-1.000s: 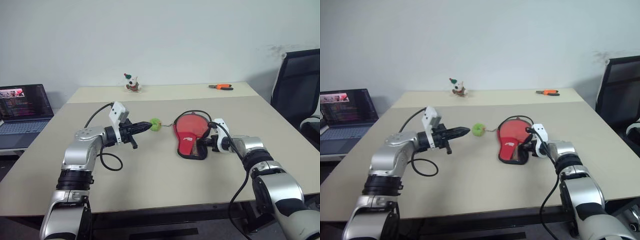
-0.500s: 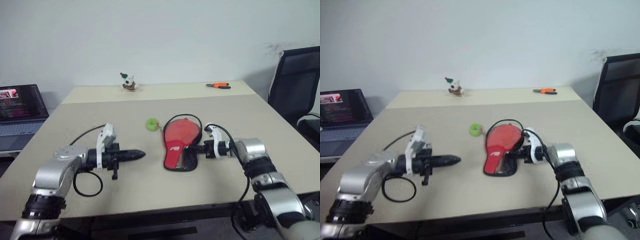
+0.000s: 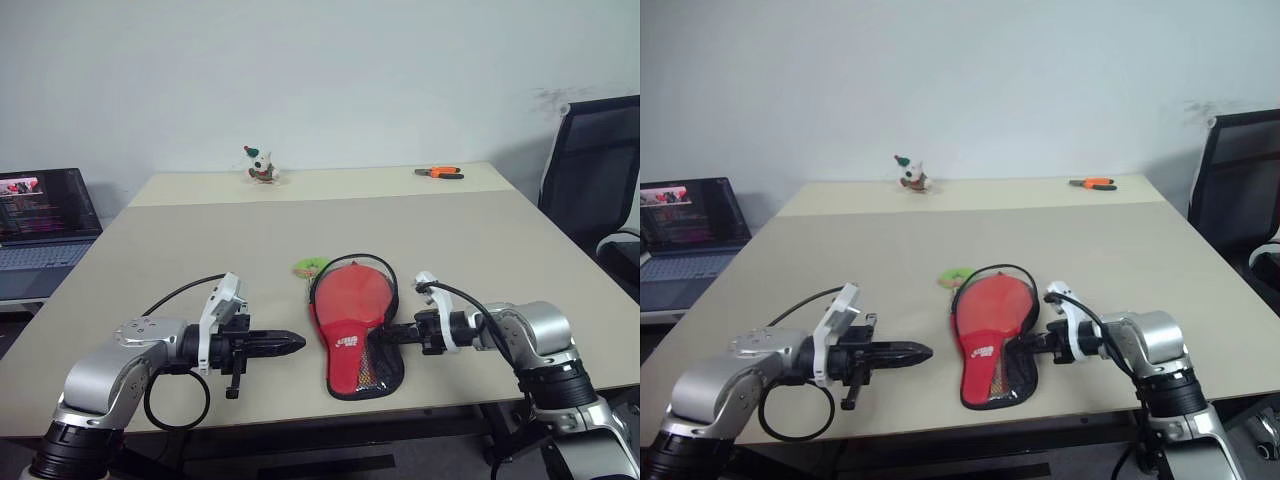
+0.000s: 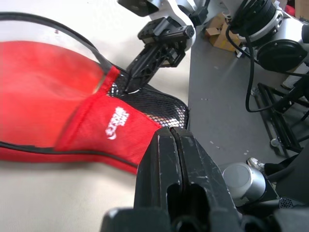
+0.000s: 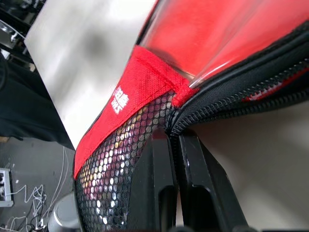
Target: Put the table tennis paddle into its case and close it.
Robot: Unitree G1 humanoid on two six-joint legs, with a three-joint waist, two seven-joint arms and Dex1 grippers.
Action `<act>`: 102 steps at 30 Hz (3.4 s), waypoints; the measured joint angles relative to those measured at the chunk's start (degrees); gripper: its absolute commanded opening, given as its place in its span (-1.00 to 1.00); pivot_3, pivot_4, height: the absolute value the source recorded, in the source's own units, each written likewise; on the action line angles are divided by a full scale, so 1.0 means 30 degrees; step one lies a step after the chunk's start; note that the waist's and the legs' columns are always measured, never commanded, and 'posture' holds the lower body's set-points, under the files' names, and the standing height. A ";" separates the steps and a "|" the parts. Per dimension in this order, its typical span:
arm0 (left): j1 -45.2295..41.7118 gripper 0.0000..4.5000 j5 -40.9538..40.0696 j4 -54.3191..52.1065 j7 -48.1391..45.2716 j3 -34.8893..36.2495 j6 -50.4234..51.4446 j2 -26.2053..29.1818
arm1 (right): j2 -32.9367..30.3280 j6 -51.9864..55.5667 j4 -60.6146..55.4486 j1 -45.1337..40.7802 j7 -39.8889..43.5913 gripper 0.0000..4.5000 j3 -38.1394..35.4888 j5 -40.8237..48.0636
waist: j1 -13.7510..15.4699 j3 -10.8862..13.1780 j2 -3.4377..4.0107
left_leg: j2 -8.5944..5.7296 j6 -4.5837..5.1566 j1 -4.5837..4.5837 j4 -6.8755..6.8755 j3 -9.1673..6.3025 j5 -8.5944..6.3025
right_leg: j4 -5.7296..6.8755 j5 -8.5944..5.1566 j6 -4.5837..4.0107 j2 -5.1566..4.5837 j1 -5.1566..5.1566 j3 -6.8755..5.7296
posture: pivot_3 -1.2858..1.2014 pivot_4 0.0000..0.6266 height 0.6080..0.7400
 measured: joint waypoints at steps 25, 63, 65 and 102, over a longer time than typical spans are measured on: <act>-0.0167 -1.00 0.0015 0.0011 0.0450 -0.0386 -0.0094 0.0003 | -0.0519 0.0889 -0.2116 0.2651 -0.3693 -0.06 -0.1645 0.1671 | 0.0437 0.0001 -0.0004 | -0.0005 0.0004 -0.0006 -0.0007 0.0008 -0.0002 | -0.0017 -0.0006 0.0012 0.0011 0.0001 0.0004 | 0.03 -0.52 1.00; -1.2156 1.00 0.7781 1.8583 0.9599 -0.1690 -0.6435 -0.6051 | 0.1282 -0.8584 -0.1345 0.1363 -0.5018 1.00 0.2353 -0.2238 | 0.0884 0.0000 -0.0041 | -0.0053 0.0007 -0.0115 0.0041 -0.0024 -0.0002 | -0.0100 0.0046 0.0058 -0.0005 -0.0022 -0.0133 | 0.03 -0.52 1.00; -1.3663 1.00 0.8542 2.1427 0.9523 -0.2017 -0.7566 -0.6524 | 0.1465 -0.8584 -0.1314 0.1376 -0.5199 1.00 0.2351 -0.2281 | 0.0840 0.0001 -0.0041 | -0.0055 0.0007 -0.0117 0.0033 -0.0008 -0.0003 | -0.0104 0.0045 0.0057 -0.0001 -0.0030 -0.0130 | 0.03 -0.52 1.00; -1.6164 -1.00 1.2698 2.9411 1.0978 -0.1768 -1.1151 -0.9160 | 0.2457 -1.0014 -0.0749 0.1704 -0.6570 1.00 0.3875 -0.4795 | 0.0820 -0.0006 -0.0054 | -0.0060 0.0014 -0.0107 0.0061 -0.0018 -0.0005 | -0.0024 0.0044 0.0059 0.0000 -0.0042 -0.0128 | 0.03 -0.52 1.00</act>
